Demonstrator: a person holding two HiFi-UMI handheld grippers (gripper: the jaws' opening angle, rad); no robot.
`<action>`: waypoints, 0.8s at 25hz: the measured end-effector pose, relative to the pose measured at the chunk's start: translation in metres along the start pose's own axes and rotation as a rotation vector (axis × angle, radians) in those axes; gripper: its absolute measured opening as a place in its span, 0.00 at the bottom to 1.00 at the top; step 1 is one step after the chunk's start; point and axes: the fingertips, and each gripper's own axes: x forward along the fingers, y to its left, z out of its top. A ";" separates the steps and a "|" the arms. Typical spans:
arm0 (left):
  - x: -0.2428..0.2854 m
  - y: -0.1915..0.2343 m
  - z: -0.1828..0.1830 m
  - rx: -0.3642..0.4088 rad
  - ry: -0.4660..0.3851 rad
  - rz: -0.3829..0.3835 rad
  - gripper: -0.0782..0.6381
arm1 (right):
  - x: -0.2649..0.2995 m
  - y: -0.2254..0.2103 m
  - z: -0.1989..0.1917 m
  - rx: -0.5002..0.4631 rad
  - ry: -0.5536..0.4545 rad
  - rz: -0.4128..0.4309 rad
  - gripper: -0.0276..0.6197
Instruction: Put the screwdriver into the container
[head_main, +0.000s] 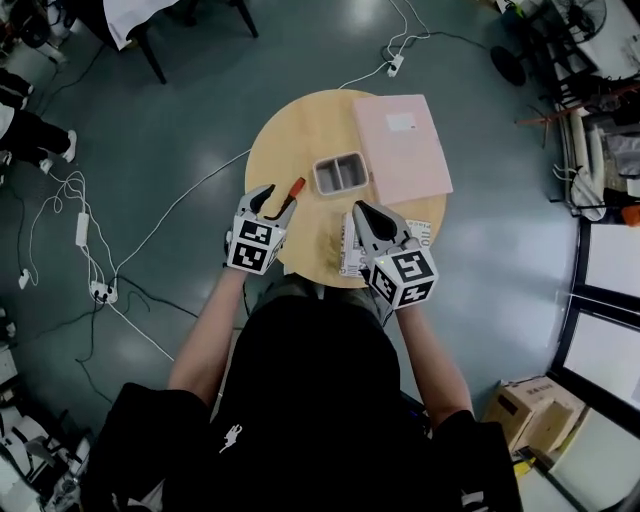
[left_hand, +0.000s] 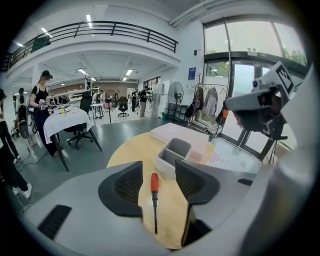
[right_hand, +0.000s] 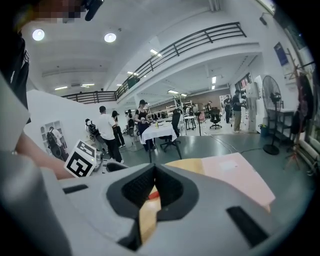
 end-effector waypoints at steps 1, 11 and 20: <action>0.006 -0.001 -0.002 0.006 0.016 -0.007 0.41 | 0.001 -0.002 -0.002 -0.004 0.008 0.001 0.05; 0.068 -0.008 -0.051 0.012 0.242 -0.081 0.63 | 0.011 -0.026 -0.033 -0.004 0.087 0.001 0.05; 0.100 -0.002 -0.080 0.042 0.384 -0.091 0.72 | 0.005 -0.046 -0.037 0.044 0.090 -0.047 0.05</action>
